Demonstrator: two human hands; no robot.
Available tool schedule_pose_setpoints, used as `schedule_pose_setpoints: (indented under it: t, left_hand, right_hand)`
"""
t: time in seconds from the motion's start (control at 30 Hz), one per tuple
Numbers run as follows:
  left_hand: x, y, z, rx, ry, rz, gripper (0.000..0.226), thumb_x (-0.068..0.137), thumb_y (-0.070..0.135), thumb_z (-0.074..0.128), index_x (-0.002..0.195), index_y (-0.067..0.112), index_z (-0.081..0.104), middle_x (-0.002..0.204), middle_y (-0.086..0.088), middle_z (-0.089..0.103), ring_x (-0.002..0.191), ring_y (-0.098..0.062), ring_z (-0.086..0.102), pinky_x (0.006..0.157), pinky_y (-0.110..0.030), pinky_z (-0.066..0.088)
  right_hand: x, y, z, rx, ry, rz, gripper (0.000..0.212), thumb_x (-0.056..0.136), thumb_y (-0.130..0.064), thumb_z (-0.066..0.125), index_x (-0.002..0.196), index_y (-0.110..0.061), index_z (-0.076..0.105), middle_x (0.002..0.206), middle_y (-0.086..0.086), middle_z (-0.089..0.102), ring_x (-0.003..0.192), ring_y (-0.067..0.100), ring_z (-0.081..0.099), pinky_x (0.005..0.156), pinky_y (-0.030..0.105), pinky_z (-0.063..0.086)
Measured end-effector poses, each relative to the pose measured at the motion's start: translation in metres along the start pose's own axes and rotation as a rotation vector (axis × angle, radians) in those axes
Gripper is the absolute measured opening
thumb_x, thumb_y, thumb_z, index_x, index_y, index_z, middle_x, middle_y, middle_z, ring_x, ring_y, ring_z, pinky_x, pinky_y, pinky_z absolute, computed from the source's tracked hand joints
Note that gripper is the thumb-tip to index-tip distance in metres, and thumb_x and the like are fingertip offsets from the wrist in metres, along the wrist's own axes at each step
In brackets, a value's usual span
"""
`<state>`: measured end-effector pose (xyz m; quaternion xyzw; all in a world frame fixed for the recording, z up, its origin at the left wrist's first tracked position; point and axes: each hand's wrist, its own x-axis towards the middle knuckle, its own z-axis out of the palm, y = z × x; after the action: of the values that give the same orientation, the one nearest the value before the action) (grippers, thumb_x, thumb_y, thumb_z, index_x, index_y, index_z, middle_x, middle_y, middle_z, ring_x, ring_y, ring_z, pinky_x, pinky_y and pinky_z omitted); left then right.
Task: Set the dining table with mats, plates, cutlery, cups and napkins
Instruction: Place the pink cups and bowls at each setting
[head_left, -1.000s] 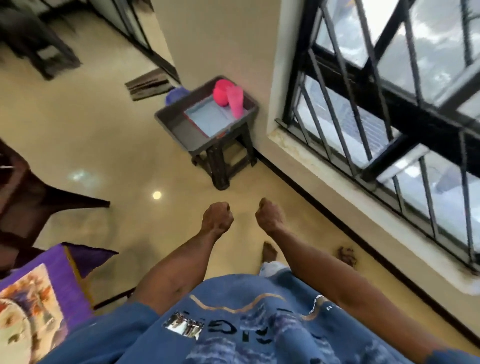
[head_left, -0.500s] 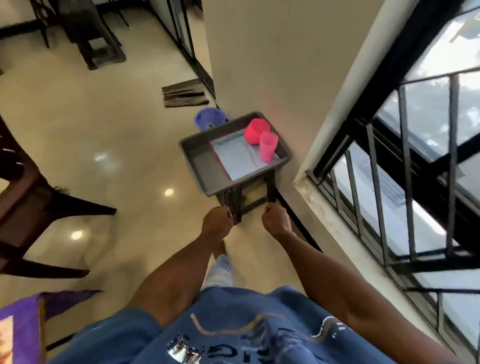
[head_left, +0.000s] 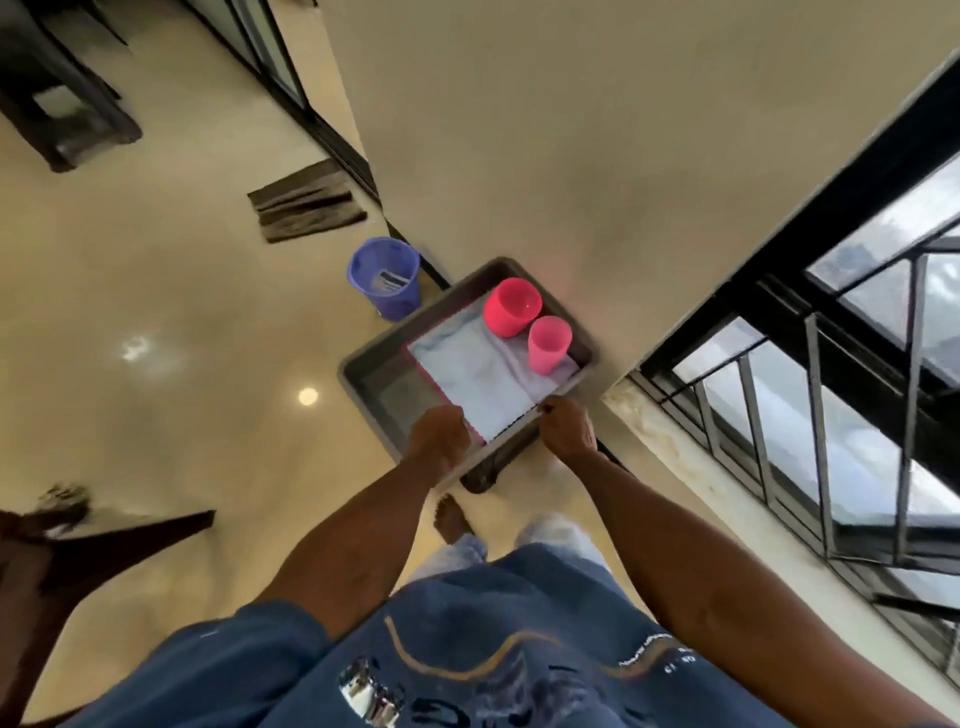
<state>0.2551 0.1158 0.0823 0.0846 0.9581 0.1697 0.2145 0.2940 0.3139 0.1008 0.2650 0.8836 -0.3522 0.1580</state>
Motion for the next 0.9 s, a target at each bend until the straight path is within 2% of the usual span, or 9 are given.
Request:
schedule_pose_setpoints:
  t: [0.07, 0.17, 0.3, 0.4, 0.53, 0.63, 0.73, 0.83, 0.9]
  left_hand:
    - [0.027, -0.001, -0.008, 0.026, -0.016, 0.036, 0.019, 0.097, 0.019, 0.049, 0.103, 0.009, 0.065, 0.107, -0.009, 0.066, 0.100, -0.026, 0.062, 0.088, -0.038, 0.052]
    - [0.063, -0.002, -0.011, 0.021, -0.060, 0.051, 0.015, 0.095, 0.017, 0.051, 0.098, 0.010, 0.064, 0.105, -0.009, 0.065, 0.100, -0.026, 0.061, 0.087, -0.038, 0.051]
    - [0.101, 0.009, -0.010, 0.010, -0.115, 0.051, 0.020, 0.095, 0.016, 0.049, 0.101, 0.006, 0.065, 0.111, -0.011, 0.066, 0.108, -0.030, 0.059, 0.091, -0.038, 0.049]
    - [0.126, 0.023, -0.004, -0.025, -0.132, 0.018, 0.020, 0.093, 0.014, 0.049, 0.100, 0.007, 0.066, 0.113, -0.010, 0.067, 0.110, -0.030, 0.058, 0.092, -0.035, 0.048]
    - [0.159, 0.040, 0.003, -0.076, -0.148, -0.050, 0.018, 0.090, 0.011, 0.048, 0.088, 0.007, 0.065, 0.101, -0.009, 0.068, 0.099, -0.029, 0.060, 0.078, -0.033, 0.047]
    - [0.179, 0.049, 0.009, -0.110, -0.150, -0.110, 0.019, 0.089, 0.011, 0.047, 0.084, 0.005, 0.064, 0.092, -0.008, 0.067, 0.089, -0.026, 0.059, 0.073, -0.034, 0.047]
    - [0.198, 0.053, 0.017, -0.172, -0.134, -0.177, 0.020, 0.090, 0.012, 0.048, 0.077, 0.004, 0.062, 0.084, -0.008, 0.067, 0.082, -0.025, 0.059, 0.073, -0.042, 0.051]
    - [0.207, 0.053, 0.026, -0.208, -0.157, -0.238, 0.022, 0.090, 0.012, 0.047, 0.073, 0.004, 0.060, 0.080, -0.007, 0.066, 0.077, -0.025, 0.058, 0.068, -0.040, 0.050]
    - [0.212, 0.052, 0.031, -0.231, -0.175, -0.282, 0.022, 0.089, 0.013, 0.046, 0.074, 0.005, 0.061, 0.079, -0.005, 0.066, 0.076, -0.024, 0.058, 0.066, -0.038, 0.049]
  right_hand:
    - [0.020, -0.004, -0.001, 0.039, -0.001, 0.047, 0.024, 0.081, -0.004, 0.054, 0.099, -0.005, 0.070, 0.108, 0.020, 0.069, 0.103, 0.037, 0.063, 0.080, 0.035, 0.048]
    - [0.052, -0.004, -0.001, 0.075, -0.008, 0.133, 0.019, 0.084, -0.007, 0.050, 0.098, 0.000, 0.061, 0.106, 0.023, 0.065, 0.100, 0.040, 0.061, 0.071, 0.035, 0.043]
    - [0.101, -0.003, -0.008, 0.148, -0.013, 0.272, 0.030, 0.091, -0.013, 0.050, 0.117, 0.000, 0.057, 0.117, 0.024, 0.061, 0.108, 0.037, 0.059, 0.072, 0.029, 0.036]
    - [0.135, -0.001, -0.012, 0.249, 0.020, 0.316, 0.038, 0.088, -0.013, 0.056, 0.124, -0.001, 0.057, 0.117, 0.022, 0.063, 0.110, 0.038, 0.059, 0.074, 0.028, 0.035]
    - [0.181, 0.003, -0.013, 0.334, 0.023, 0.431, 0.041, 0.085, -0.017, 0.060, 0.121, 0.002, 0.059, 0.114, 0.021, 0.067, 0.105, 0.036, 0.063, 0.072, 0.029, 0.038]
    - [0.208, 0.002, -0.012, 0.288, -0.011, 0.422, 0.038, 0.085, -0.015, 0.061, 0.116, 0.007, 0.063, 0.106, 0.021, 0.069, 0.098, 0.032, 0.066, 0.069, 0.026, 0.038]
    - [0.236, 0.003, -0.007, 0.185, -0.106, 0.425, 0.041, 0.088, -0.019, 0.060, 0.120, 0.005, 0.062, 0.108, 0.022, 0.069, 0.101, 0.035, 0.066, 0.073, 0.030, 0.044]
    - [0.256, 0.008, 0.001, 0.144, -0.222, 0.466, 0.041, 0.088, -0.012, 0.054, 0.126, 0.000, 0.059, 0.105, 0.020, 0.070, 0.095, 0.037, 0.069, 0.063, 0.031, 0.051]
    - [0.269, 0.012, 0.004, 0.151, -0.238, 0.491, 0.036, 0.089, -0.011, 0.052, 0.121, 0.002, 0.060, 0.099, 0.017, 0.071, 0.093, 0.036, 0.069, 0.069, 0.036, 0.057]
